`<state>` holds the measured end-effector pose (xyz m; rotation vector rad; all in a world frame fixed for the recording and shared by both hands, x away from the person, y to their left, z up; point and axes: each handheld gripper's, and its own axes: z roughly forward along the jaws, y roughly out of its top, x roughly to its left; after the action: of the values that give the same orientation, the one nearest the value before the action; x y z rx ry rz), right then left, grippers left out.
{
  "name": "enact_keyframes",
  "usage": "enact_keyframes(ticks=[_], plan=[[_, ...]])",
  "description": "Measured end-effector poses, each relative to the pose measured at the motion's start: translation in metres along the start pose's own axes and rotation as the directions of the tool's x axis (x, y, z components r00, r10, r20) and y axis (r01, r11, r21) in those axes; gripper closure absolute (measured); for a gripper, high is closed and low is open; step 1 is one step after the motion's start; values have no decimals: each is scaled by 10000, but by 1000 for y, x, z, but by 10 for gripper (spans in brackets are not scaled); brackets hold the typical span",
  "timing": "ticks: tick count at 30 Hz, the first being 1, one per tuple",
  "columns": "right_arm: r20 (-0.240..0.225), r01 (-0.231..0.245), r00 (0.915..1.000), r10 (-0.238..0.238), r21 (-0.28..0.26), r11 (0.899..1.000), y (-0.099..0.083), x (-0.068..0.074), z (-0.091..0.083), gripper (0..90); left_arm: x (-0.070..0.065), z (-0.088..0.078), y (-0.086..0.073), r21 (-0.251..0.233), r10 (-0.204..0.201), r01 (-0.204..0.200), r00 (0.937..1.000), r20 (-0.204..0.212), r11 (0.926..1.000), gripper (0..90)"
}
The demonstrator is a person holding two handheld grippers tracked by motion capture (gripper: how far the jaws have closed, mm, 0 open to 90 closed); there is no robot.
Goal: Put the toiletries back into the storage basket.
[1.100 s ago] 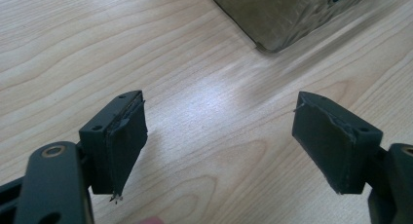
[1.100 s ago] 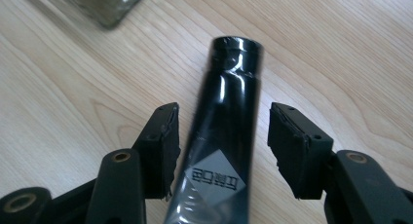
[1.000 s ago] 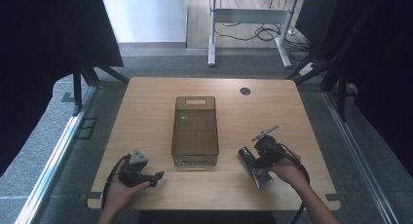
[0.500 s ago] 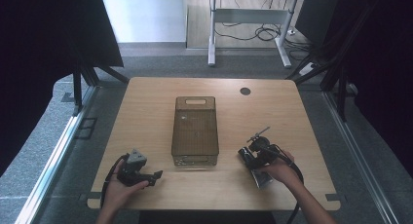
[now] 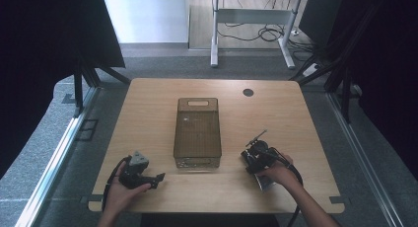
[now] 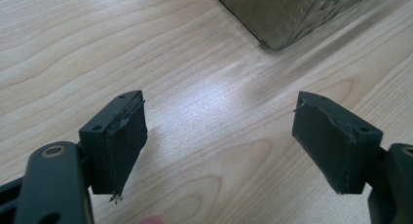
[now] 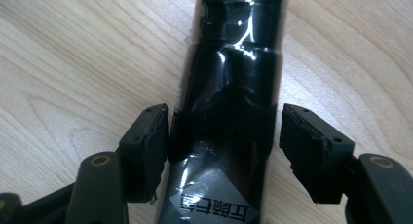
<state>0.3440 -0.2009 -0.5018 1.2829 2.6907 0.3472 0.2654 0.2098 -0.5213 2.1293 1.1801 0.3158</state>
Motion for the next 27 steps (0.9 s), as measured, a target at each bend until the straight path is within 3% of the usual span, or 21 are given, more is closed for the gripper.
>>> enact_keyframes(ticks=[8, 27], plan=[[-81, -14, 10000, 16, 231, 9997, 1, 2, 2, 425, -1, 1, 0, 32, 24, -24, 10000, 29, 10000, 207], [-958, -359, 9946, 391, 350, 9987, 5, -8, -5, 457, 0, 1, 0, 60, 6, -6, 10000, -8, 10000, 207]])
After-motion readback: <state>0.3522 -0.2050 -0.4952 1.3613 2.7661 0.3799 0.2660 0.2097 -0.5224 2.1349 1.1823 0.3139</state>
